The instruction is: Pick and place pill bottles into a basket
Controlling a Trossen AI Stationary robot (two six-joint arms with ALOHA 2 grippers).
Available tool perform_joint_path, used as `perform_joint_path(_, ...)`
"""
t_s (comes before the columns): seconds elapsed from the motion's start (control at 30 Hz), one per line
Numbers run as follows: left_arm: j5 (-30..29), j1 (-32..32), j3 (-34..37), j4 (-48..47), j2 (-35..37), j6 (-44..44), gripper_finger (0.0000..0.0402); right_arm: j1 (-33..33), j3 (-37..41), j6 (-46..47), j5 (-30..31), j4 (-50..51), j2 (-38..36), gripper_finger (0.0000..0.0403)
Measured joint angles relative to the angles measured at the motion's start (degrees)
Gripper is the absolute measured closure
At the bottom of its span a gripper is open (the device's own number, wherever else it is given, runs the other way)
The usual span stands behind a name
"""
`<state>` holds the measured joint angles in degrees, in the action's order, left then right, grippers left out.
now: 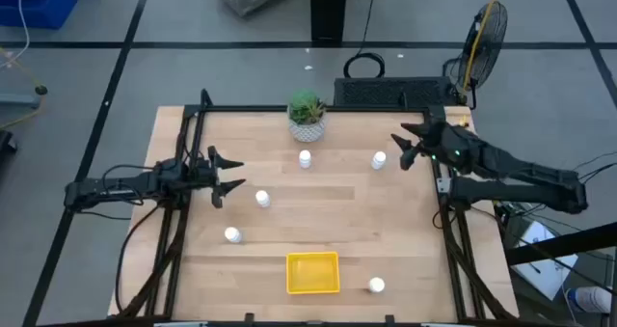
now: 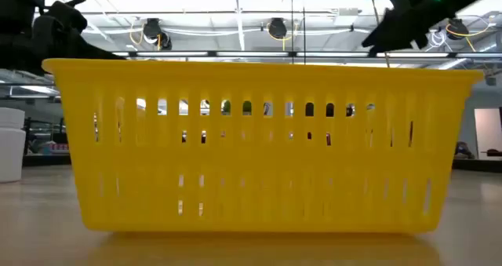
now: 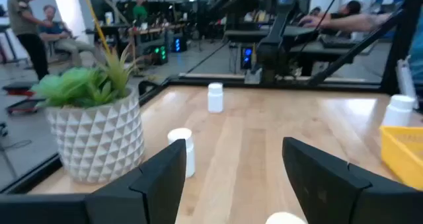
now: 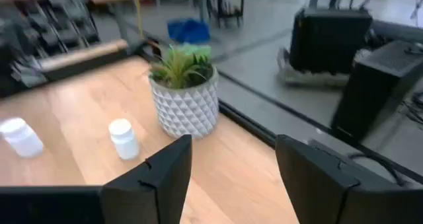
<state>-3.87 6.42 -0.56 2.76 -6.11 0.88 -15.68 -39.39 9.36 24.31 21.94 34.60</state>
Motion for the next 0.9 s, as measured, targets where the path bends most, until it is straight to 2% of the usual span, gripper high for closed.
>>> perform_joint_path(0.17,-1.2,0.0,-0.1,-1.1,0.0,-1.4,0.0149,0.0,-11.6,-1.1,-0.5,8.1,11.0,0.0169)
perform_joint_path(0.27,-1.1,0.0,-0.1,-1.2,0.0,-1.5,0.0149,0.0,-17.6,-0.9,-1.1,16.9,17.8,0.0151)
perform_joint_path(0.43,-1.1,0.0,-0.1,-1.4,0.0,-1.7,0.0149,0.0,-24.2,0.9,-2.6,27.9,28.9,0.0115)
perform_joint_path(0.63,-1.1,0.0,-0.1,-1.5,0.0,-1.9,0.0149,-0.9,-26.0,0.3,-3.6,32.7,38.1,0.0086)
perform_joint_path(0.9,-1.1,0.0,-0.1,-1.6,0.0,-1.9,0.0149,-4.4,-26.1,-1.3,-3.6,34.0,44.2,0.0080)
